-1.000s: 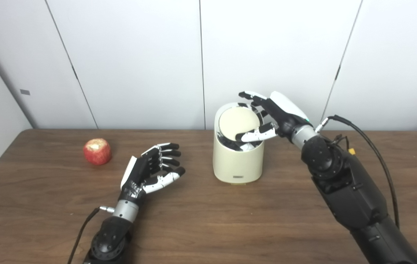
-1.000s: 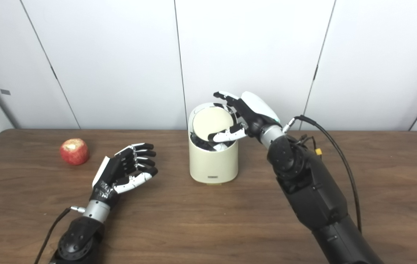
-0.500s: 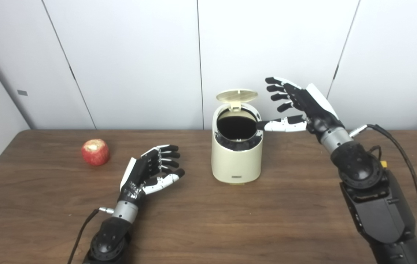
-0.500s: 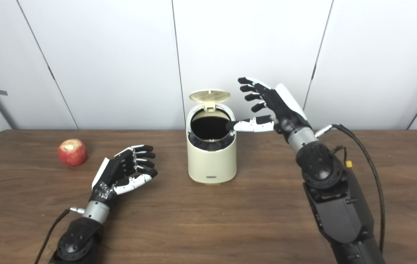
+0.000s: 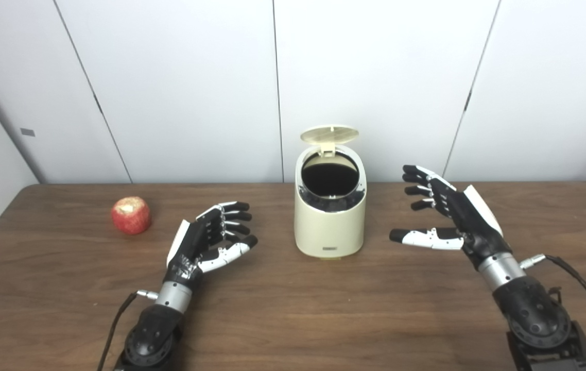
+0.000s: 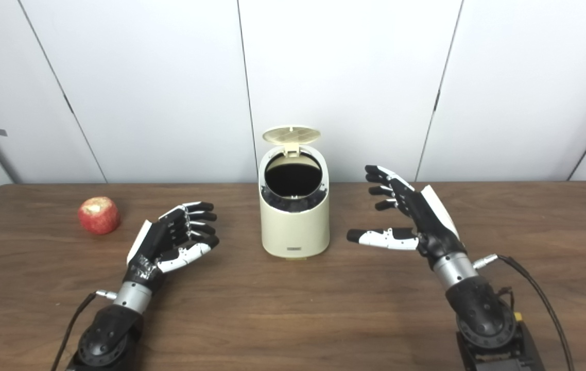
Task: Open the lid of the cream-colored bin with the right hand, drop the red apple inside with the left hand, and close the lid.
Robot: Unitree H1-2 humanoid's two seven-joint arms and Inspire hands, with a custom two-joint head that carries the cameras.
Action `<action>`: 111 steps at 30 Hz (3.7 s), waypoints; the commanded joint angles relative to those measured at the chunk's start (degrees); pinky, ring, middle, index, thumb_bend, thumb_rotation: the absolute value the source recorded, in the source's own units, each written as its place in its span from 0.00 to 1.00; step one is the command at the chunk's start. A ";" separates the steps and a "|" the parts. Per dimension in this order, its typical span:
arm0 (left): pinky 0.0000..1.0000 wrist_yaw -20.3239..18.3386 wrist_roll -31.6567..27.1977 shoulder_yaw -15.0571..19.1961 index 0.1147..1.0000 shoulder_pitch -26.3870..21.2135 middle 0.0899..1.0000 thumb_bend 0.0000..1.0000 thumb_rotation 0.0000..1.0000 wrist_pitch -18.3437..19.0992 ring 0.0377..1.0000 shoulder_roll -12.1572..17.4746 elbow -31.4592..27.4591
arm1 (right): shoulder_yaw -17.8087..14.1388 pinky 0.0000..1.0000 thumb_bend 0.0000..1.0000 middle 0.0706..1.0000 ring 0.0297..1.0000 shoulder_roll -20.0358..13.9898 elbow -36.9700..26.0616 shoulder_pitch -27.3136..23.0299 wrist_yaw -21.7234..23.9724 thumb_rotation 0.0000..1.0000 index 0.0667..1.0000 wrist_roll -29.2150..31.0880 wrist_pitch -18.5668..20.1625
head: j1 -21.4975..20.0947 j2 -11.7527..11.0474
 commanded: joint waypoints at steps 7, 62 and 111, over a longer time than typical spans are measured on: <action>0.48 0.10 -0.31 0.30 0.70 -1.02 0.66 0.69 0.18 -1.94 0.59 0.76 -1.32 | -0.37 0.67 0.79 0.86 0.80 0.63 0.40 1.07 -2.83 0.20 0.88 -0.16 -5.47 | 0.50 -0.15; 0.79 23.42 27.17 7.95 0.96 -8.15 0.99 0.96 0.24 16.34 0.97 15.26 -4.74 | -1.25 0.71 0.70 0.87 0.82 -1.52 -9.66 3.26 0.87 0.00 0.90 3.81 7.94 | 18.24 -5.06; 0.61 30.61 26.89 0.42 0.88 -10.93 0.86 0.96 0.24 15.25 0.80 15.35 14.01 | -1.99 0.71 0.67 0.87 0.82 -2.88 -16.28 4.87 2.41 0.00 0.90 4.47 13.72 | 17.00 -3.51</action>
